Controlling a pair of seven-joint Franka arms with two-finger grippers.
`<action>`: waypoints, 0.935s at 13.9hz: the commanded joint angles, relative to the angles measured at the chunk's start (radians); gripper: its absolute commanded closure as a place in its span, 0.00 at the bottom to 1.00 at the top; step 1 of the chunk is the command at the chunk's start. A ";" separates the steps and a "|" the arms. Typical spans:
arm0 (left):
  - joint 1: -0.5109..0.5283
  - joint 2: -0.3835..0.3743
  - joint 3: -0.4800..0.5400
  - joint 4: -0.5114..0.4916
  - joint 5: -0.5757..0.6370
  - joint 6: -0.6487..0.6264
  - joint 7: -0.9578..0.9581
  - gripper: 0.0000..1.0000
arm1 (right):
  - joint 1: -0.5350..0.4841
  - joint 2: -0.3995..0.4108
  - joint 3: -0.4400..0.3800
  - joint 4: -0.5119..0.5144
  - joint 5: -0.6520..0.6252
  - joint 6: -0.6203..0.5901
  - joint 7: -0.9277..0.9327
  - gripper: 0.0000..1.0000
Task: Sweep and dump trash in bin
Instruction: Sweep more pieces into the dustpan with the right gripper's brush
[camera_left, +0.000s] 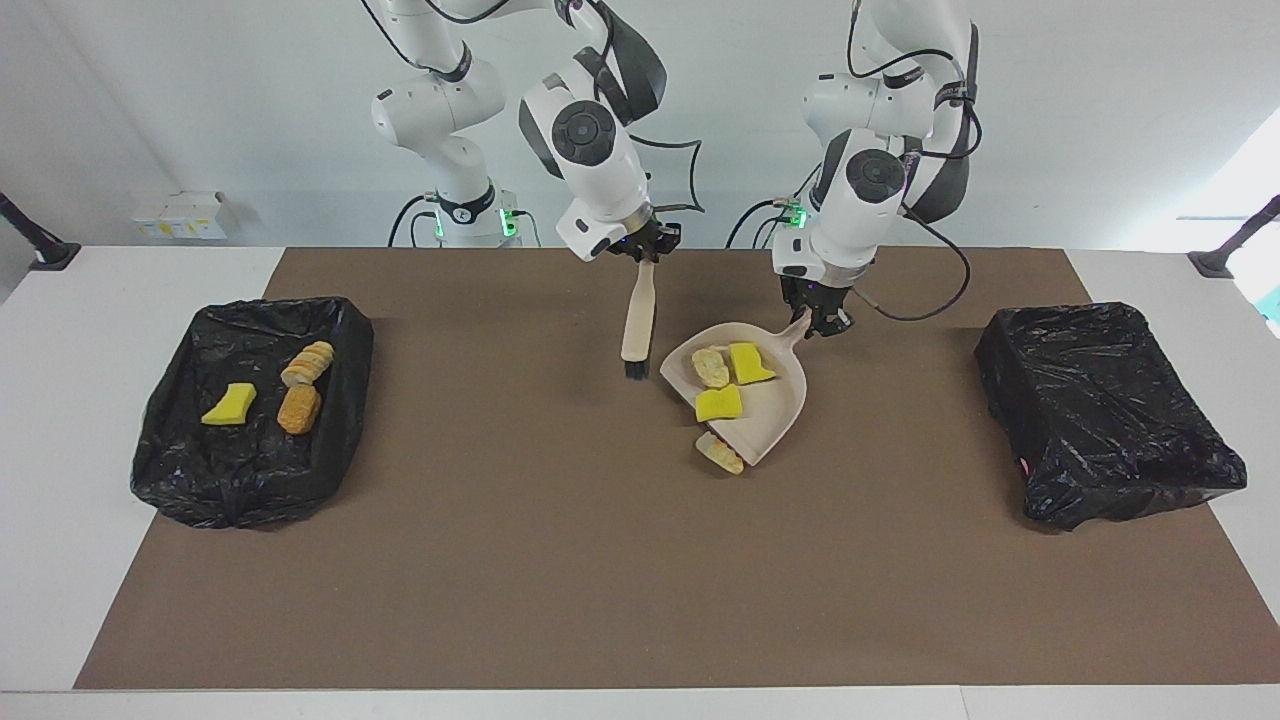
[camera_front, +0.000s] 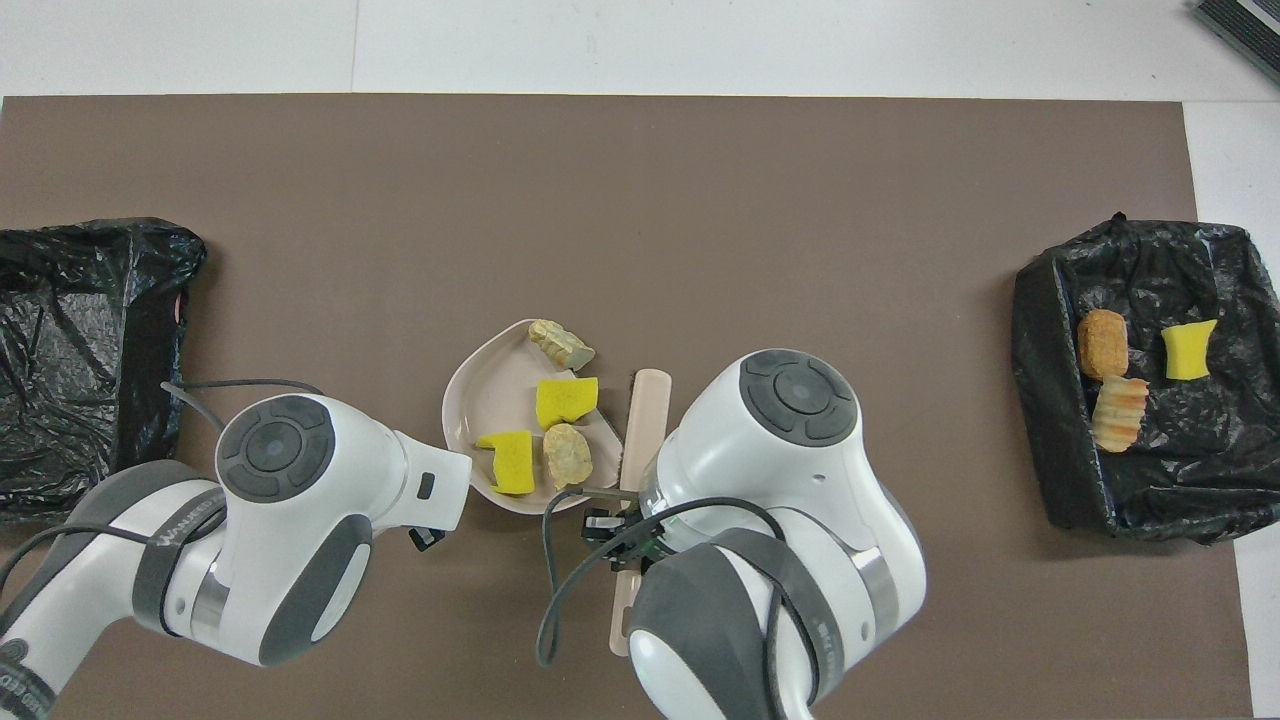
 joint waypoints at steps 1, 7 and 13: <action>0.004 -0.030 0.000 -0.007 -0.020 -0.006 -0.013 1.00 | -0.002 -0.031 0.009 -0.050 -0.057 -0.013 -0.053 1.00; 0.016 -0.043 0.003 -0.013 -0.009 -0.062 0.180 1.00 | -0.024 -0.099 0.012 -0.188 -0.121 0.021 -0.196 1.00; 0.061 -0.038 0.003 -0.008 0.038 -0.063 0.290 1.00 | -0.088 -0.045 0.012 -0.132 -0.192 0.028 -0.438 1.00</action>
